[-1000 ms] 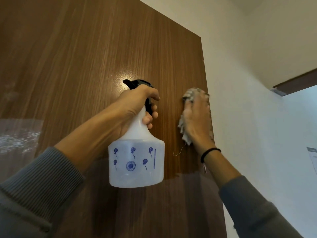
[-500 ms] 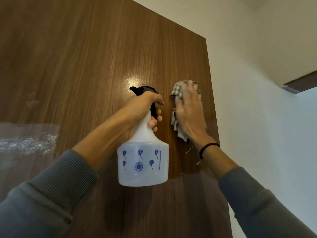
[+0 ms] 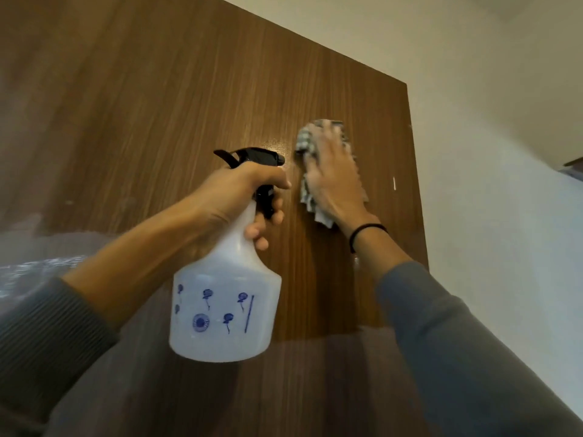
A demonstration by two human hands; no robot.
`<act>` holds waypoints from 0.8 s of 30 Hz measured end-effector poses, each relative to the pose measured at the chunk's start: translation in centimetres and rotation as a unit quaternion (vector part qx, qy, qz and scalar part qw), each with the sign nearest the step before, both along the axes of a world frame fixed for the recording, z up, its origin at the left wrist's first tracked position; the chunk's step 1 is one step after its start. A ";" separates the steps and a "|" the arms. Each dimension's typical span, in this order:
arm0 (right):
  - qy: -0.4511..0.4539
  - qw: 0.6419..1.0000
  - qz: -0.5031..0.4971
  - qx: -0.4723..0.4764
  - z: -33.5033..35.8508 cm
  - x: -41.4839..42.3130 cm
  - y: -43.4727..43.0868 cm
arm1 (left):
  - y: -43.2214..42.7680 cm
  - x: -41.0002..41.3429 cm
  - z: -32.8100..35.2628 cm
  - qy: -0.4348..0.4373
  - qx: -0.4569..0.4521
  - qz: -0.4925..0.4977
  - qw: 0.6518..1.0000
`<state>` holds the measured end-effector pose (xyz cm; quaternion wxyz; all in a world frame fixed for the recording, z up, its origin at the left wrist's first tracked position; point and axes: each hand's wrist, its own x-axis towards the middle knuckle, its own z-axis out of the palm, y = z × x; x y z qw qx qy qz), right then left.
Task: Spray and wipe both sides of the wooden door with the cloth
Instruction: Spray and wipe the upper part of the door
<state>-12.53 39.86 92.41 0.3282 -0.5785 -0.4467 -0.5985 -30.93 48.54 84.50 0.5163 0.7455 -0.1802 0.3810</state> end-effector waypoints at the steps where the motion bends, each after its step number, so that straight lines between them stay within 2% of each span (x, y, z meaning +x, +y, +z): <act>1: -0.043 0.999 -0.009 -0.031 -0.5 -0.9 1.3 | 0.2 -0.4 0.0 -0.006 0.005 0.001 1.000; 4: -0.162 0.978 -0.036 -0.129 -4.4 -2.3 3.1 | 0.5 -1.2 -0.2 -0.015 -0.006 0.005 1.000; 6: -0.205 0.962 -0.024 -0.181 -7.2 -1.6 2.0 | 0.9 -1.5 -0.6 -0.014 -0.020 0.008 1.000; 8: -0.186 0.965 -0.024 -0.185 -8.6 -0.2 -0.5 | 1.5 -2.0 -1.5 -0.004 -0.024 0.005 1.000; 12: -0.004 0.999 0.016 -0.037 -6.8 1.8 -2.9 | 3.6 -3.6 -3.0 0.017 -0.024 0.020 0.999; 15: 0.053 0.998 0.017 0.028 -5.1 -0.2 -0.3 | 4.7 -4.6 -3.3 0.025 -0.018 0.023 0.999; 17: 0.020 1.000 0.003 -0.001 -5.7 -2.6 2.2 | 4.7 -4.7 -3.3 0.024 -0.017 0.014 0.999; 21: -0.150 0.975 -0.015 -0.165 -8.8 -5.5 4.4 | 5.0 -5.2 -3.1 0.025 -0.016 -0.003 1.000; 22: -0.150 0.972 -0.012 -0.181 -8.7 -5.3 3.9 | 5.2 -5.6 -3.1 0.026 -0.014 -0.001 1.000; 24: -0.092 0.987 -0.005 -0.130 -7.2 -4.9 3.1 | 6.4 -7.2 -3.2 0.028 -0.015 0.000 0.999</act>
